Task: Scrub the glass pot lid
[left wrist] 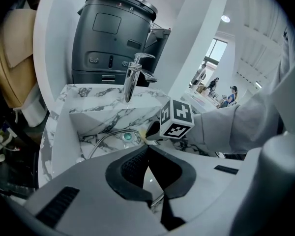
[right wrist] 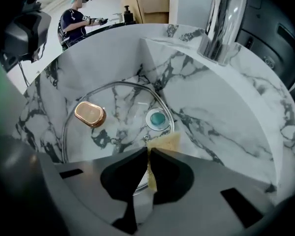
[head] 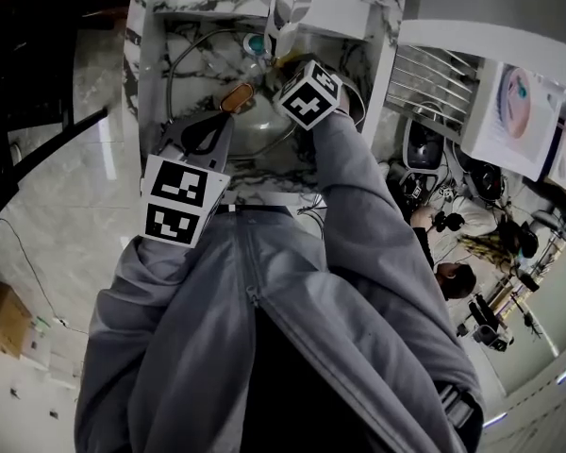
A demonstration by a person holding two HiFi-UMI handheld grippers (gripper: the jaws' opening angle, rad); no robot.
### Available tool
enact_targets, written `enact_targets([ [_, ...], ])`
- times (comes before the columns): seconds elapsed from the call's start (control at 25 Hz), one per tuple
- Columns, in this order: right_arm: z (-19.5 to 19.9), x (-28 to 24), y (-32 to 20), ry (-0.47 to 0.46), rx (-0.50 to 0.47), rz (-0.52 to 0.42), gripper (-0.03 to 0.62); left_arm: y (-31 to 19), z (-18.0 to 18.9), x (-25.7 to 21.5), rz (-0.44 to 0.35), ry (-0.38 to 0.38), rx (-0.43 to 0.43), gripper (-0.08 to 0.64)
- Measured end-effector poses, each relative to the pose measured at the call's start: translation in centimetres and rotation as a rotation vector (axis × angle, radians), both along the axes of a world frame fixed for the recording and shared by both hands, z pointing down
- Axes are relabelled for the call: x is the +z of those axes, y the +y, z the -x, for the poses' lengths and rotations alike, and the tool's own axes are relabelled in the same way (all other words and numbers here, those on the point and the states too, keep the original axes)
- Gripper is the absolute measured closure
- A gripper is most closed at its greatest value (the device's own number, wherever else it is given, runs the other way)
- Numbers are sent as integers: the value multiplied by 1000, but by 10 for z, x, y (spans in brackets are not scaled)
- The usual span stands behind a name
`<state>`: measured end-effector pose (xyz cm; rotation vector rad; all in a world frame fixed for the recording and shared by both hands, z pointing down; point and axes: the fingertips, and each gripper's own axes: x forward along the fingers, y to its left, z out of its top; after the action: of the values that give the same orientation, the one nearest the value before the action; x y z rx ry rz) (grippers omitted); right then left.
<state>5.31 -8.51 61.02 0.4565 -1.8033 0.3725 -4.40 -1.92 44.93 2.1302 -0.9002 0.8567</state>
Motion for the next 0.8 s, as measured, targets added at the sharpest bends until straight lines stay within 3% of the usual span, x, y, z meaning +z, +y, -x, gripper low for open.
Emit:
enact_targets([
  [0.32, 1, 9, 23, -39, -14, 89, 549, -7, 0, 6, 11, 1, -10, 546],
  [0.52, 5, 3, 65, -48, 0, 207, 549, -4, -6, 2, -1, 10, 2, 546],
  [0.8, 13, 4, 145, -52, -99, 354, 549, 16, -9, -6, -16, 12, 13, 546],
])
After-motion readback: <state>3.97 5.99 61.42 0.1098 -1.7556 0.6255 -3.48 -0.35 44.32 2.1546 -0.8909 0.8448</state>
